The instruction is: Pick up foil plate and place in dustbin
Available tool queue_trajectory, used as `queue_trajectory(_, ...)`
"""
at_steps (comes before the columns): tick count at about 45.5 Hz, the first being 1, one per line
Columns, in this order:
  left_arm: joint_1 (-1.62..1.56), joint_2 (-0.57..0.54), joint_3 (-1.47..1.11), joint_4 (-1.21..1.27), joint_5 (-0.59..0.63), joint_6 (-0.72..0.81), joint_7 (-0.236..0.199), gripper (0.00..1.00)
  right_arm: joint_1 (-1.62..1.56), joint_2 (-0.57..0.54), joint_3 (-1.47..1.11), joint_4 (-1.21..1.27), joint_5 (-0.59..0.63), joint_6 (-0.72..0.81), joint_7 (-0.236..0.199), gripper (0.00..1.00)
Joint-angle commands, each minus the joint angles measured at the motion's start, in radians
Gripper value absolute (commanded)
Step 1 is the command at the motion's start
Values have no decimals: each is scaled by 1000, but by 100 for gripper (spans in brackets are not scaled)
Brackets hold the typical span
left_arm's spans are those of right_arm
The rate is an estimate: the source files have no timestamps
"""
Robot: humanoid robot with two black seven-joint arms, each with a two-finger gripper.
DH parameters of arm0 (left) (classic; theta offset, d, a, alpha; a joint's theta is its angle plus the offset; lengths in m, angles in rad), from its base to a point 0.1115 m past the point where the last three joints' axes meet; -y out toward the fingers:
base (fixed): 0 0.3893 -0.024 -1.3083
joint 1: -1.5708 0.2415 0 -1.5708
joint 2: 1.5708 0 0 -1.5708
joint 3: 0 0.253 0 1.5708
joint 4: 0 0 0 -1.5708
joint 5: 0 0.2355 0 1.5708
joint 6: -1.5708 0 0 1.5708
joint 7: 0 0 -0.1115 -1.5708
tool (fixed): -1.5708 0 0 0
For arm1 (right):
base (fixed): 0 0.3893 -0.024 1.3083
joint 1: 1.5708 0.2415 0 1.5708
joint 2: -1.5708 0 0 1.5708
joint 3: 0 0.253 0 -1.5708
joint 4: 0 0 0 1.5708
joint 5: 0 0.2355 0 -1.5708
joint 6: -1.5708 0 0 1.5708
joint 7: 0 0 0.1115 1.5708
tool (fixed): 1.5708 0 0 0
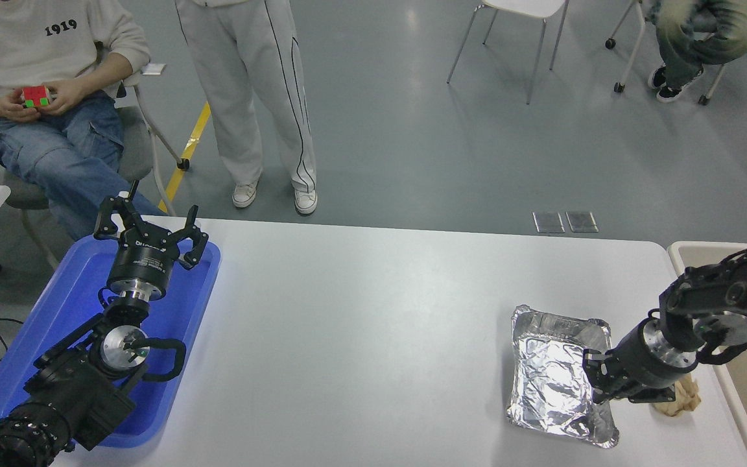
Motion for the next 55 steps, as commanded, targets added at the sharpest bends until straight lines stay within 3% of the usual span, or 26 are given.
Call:
queue_trajectory(1, 0, 0, 0, 0, 0, 0, 0, 100, 176, -7, -69, 90, -12, 62, 0, 0)
queue_trajectory(22, 0, 0, 2, 0, 0, 0, 0, 100, 565, -17, -205, 213, -32, 252, 0, 0)
queue_trajectory(55, 0, 0, 2, 0, 0, 0, 0, 100, 834, -10, -281, 231, -48, 252, 0, 0)
